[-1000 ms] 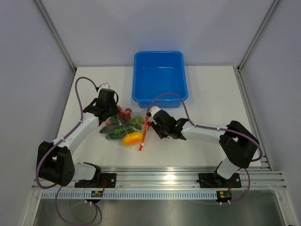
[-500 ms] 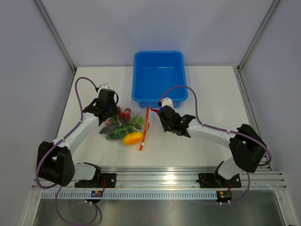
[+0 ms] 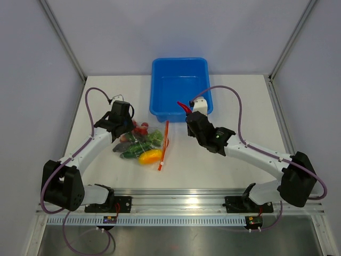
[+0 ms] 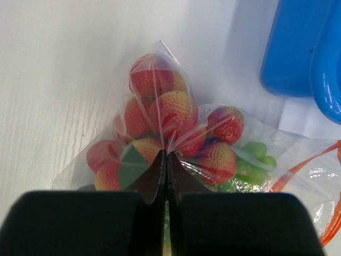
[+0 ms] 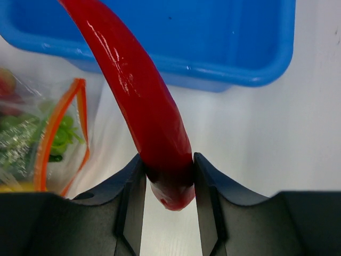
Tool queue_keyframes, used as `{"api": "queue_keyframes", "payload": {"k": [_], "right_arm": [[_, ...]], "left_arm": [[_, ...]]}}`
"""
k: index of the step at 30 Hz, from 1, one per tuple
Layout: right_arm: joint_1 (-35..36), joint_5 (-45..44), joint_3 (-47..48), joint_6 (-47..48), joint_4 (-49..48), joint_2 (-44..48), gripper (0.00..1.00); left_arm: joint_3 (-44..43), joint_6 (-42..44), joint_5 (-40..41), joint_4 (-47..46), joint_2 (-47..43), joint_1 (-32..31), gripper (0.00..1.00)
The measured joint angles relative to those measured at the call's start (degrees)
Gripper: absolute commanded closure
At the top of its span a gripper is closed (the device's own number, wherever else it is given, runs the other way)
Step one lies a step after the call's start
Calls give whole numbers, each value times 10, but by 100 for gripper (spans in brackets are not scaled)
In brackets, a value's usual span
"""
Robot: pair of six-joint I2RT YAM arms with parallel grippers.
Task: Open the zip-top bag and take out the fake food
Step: Place the fake vegetable in the bin.
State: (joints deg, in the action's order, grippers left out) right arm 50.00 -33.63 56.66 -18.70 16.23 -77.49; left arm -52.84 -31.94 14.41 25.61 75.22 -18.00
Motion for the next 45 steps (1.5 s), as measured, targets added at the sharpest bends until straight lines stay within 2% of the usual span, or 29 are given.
{"api": "queue_keyframes", "payload": {"k": [5,11,15,21,29,39,41,45], "right_arm": [[-18,-2,123,4,9,-74,72],[-64,4,247,9,27,-176,77],[-109,22,285,9,30,-233,81],[-170,56,306,10,7,-292,81],[-180,71,387,26,2,-381,76],[-201,94,403,25,8,-430,71],[-207,96,409,25,12,-442,62],[-216,103,413,25,21,-454,53]], "left_arm": [[0,0,0,0,0,0,100],[0,0,0,0,0,0,100],[0,0,0,0,0,0,100],[0,0,0,0,0,0,100],[0,-1,0,0,0,0,100],[0,-2,0,0,0,0,100],[0,-2,0,0,0,0,100],[0,-3,0,0,0,0,100]]}}
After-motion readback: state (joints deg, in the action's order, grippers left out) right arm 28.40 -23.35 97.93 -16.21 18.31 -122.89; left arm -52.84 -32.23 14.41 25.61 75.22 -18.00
